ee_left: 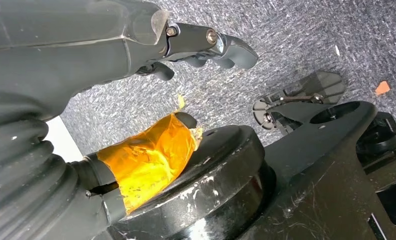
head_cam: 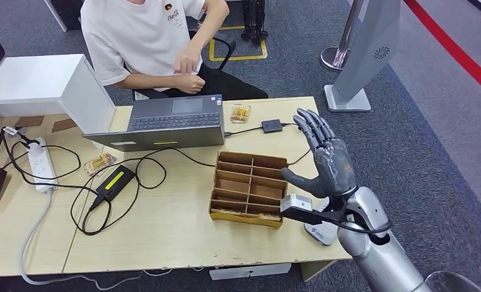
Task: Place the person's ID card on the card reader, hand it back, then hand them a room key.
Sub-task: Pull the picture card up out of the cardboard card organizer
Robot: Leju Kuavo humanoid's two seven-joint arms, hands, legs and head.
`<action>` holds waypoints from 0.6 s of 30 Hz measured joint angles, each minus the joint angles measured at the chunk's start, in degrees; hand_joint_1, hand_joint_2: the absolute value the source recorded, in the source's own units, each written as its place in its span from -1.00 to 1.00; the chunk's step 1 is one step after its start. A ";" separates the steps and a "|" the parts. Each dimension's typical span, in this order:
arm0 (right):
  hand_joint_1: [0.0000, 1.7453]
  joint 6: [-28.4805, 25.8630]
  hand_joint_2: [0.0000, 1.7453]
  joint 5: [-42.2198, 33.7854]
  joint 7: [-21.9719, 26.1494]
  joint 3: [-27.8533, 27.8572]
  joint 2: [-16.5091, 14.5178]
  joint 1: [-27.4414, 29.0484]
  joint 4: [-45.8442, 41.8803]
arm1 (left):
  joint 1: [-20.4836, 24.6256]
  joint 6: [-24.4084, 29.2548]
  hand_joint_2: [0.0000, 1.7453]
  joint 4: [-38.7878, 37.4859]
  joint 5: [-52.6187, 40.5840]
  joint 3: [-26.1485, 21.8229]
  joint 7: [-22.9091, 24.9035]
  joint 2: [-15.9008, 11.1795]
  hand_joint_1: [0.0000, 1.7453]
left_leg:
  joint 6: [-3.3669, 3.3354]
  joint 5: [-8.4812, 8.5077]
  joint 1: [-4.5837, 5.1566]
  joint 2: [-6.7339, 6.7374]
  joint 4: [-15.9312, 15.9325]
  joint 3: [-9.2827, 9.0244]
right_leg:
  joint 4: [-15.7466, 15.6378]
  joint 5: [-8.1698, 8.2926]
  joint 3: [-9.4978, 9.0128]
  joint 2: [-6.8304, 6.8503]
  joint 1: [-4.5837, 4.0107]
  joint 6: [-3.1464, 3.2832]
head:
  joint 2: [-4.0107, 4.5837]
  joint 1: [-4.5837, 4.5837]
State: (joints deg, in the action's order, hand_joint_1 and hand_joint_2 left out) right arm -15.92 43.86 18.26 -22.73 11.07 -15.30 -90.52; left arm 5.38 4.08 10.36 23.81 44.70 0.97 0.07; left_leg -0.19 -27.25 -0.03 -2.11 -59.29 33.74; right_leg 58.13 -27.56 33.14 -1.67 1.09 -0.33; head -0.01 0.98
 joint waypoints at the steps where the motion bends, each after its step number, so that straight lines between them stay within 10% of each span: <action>1: -1.00 -0.08 1.00 0.01 0.01 0.14 0.21 0.45 -0.59 | -0.04 0.04 1.00 0.00 0.14 -0.05 -0.09 0.00 -1.00 | 0.00 0.00 -0.01 0.00 0.00 0.00 | 0.00 0.00 0.00 0.00 0.00 0.00 | 0.01 -0.01; 18: -1.00 -0.92 1.00 1.82 1.34 2.73 1.09 21.47 -8.24 | -1.48 0.84 1.00 -0.07 3.58 -1.99 -0.49 -0.03 -1.00 | 0.01 -0.15 -0.01 -0.09 0.03 0.02 | -0.01 -0.18 -0.03 0.06 -0.02 -0.01 | 0.01 0.01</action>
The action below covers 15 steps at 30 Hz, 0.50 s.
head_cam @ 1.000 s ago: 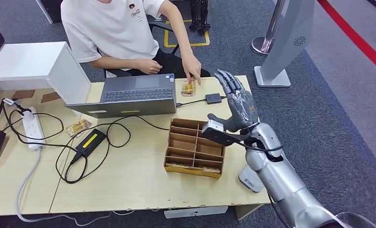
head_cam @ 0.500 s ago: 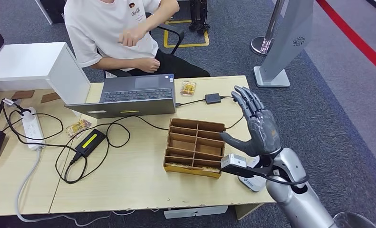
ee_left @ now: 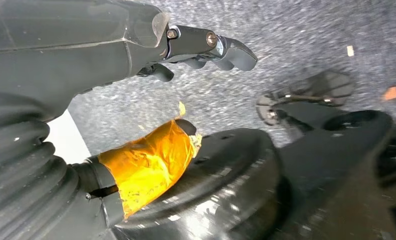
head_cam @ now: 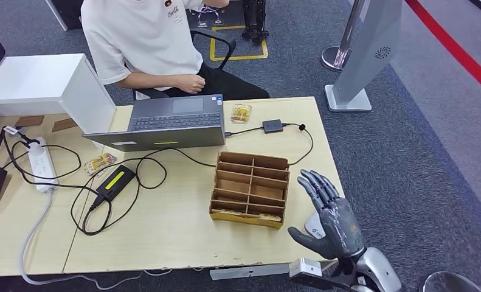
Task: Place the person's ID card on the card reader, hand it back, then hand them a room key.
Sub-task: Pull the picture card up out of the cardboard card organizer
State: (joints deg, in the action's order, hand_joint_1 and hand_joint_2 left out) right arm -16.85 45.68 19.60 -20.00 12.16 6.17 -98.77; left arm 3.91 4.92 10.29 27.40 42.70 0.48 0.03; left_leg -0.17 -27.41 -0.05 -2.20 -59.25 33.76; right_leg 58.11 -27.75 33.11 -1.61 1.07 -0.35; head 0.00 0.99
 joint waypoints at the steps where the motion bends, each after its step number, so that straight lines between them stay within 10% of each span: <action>1: -1.00 0.26 1.00 0.00 -0.51 -0.17 -0.13 0.23 0.03 | 0.03 0.08 1.00 0.00 0.07 -0.03 -0.15 0.06 -1.00 | 0.00 0.00 0.00 0.01 0.00 -0.01 | 0.00 0.00 0.00 -0.01 0.00 0.01 | 0.00 0.00; 15: -1.00 0.96 1.00 -0.85 -1.61 -4.89 -3.03 1.18 5.44 | 0.12 0.14 1.00 0.00 0.10 -0.34 -0.19 0.23 -1.00 | 0.00 0.01 0.00 0.02 0.00 -0.01 | 0.01 0.01 -0.01 -0.02 0.00 0.01 | -0.01 -0.01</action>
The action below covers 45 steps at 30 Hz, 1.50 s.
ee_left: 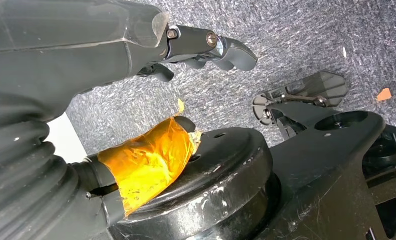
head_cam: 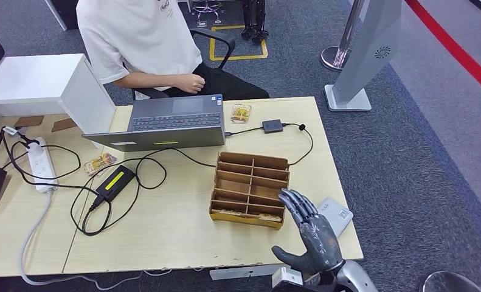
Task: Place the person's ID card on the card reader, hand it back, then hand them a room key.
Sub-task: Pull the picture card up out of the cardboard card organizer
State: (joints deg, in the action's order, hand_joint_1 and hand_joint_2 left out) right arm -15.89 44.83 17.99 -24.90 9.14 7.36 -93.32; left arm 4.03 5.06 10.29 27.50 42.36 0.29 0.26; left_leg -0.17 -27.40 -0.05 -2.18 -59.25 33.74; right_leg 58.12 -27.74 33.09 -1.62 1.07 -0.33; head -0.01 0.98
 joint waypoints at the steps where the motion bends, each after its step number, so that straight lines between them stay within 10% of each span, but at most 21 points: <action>1: -1.00 -0.02 1.00 -0.13 -0.06 -0.16 -0.17 -0.03 0.32 | 0.00 -0.01 1.00 0.00 -0.04 0.00 -0.01 0.00 -1.00 | 0.00 0.00 0.00 0.00 0.00 0.00 | 0.00 0.00 0.00 0.00 0.00 0.00 | 0.01 0.01; 45: -1.00 -8.05 1.00 -1.12 0.03 -4.50 -9.49 -8.27 18.90 | 1.09 -0.40 1.00 0.00 -1.62 0.07 1.49 0.36 -1.00 | 0.04 0.05 -0.02 0.00 0.00 -0.02 | 0.01 0.03 -0.01 -0.01 0.00 0.04 | 0.01 0.01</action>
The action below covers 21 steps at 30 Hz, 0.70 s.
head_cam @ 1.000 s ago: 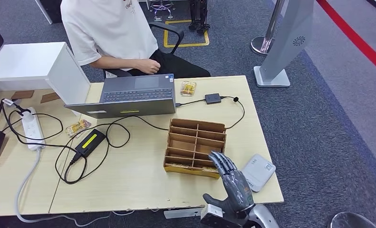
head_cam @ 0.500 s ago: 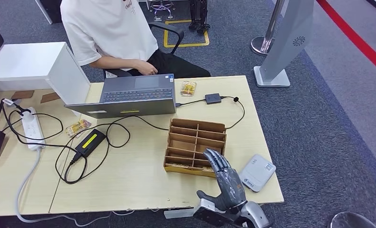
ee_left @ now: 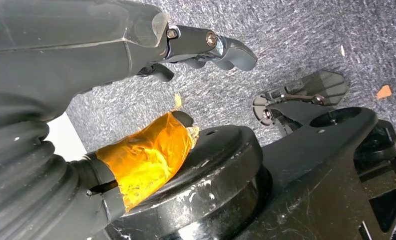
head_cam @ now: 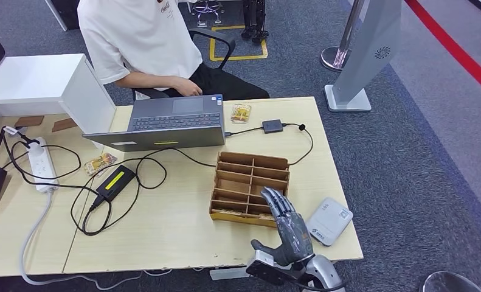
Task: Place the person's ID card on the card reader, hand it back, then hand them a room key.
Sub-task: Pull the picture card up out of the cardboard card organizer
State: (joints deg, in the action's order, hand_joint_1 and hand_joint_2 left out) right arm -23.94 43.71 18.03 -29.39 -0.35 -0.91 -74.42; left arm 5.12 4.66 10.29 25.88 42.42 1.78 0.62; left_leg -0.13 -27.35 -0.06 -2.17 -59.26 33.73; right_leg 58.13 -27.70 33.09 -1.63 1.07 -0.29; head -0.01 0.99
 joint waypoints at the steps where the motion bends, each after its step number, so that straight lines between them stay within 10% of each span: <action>1: -1.00 -0.60 1.00 0.45 -0.15 0.05 0.00 -0.12 0.23 | 0.04 -0.01 1.00 0.00 0.00 0.00 0.00 0.01 -1.00 | 0.00 0.00 0.00 0.00 0.00 0.00 | 0.00 0.00 0.00 0.00 0.00 0.00 | 0.00 -0.01; 21: -1.00 -4.95 1.00 6.40 -2.71 2.57 0.43 -0.14 1.18 | 0.12 -0.03 1.00 0.00 0.71 0.00 0.01 0.01 -1.00 | 0.00 0.00 0.00 0.01 0.00 0.00 | 0.00 0.00 0.01 0.00 0.00 0.00 | 0.00 -0.01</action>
State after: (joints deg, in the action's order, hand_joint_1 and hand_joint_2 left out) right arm -28.89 50.11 15.32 -26.82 0.08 -1.05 -73.24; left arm 5.24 4.63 10.29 26.59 42.42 1.78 0.63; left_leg -0.13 -27.35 -0.06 -2.17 -59.26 33.72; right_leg 58.13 -27.70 33.10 -1.63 1.07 -0.28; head -0.01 0.99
